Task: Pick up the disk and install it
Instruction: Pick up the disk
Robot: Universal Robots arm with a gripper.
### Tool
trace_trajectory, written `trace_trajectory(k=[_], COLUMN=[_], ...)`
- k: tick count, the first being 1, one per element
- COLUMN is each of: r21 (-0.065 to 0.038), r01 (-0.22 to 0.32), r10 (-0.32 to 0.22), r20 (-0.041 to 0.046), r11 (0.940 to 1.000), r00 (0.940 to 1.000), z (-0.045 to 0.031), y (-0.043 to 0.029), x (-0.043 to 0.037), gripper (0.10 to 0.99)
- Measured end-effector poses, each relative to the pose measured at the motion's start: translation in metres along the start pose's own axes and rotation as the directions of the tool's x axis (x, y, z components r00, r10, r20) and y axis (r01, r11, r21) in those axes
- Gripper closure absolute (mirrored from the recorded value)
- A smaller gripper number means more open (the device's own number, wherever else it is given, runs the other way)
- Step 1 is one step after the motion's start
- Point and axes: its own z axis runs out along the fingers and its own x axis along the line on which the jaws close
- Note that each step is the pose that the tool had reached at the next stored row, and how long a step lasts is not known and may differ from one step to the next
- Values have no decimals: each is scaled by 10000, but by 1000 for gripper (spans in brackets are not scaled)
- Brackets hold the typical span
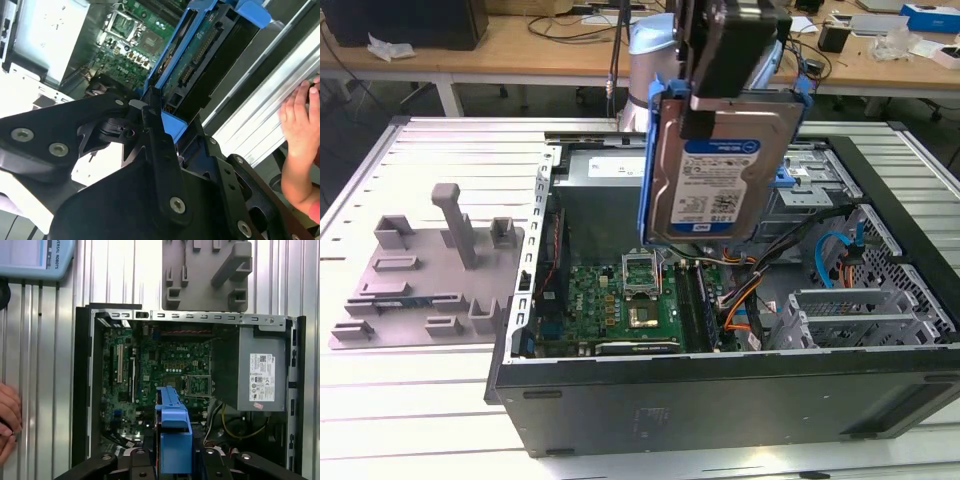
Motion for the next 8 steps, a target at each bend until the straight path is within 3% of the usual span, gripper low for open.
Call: trace_trajectory(k=[5, 8], r21=[0, 0], r01=[-1, -2], r10=[1, 2], r20=[0, 0], r11=[10000, 10000], r00=[10000, 10000], z=[12, 13], y=[-181, -195], x=[163, 176], gripper=[718, 718])
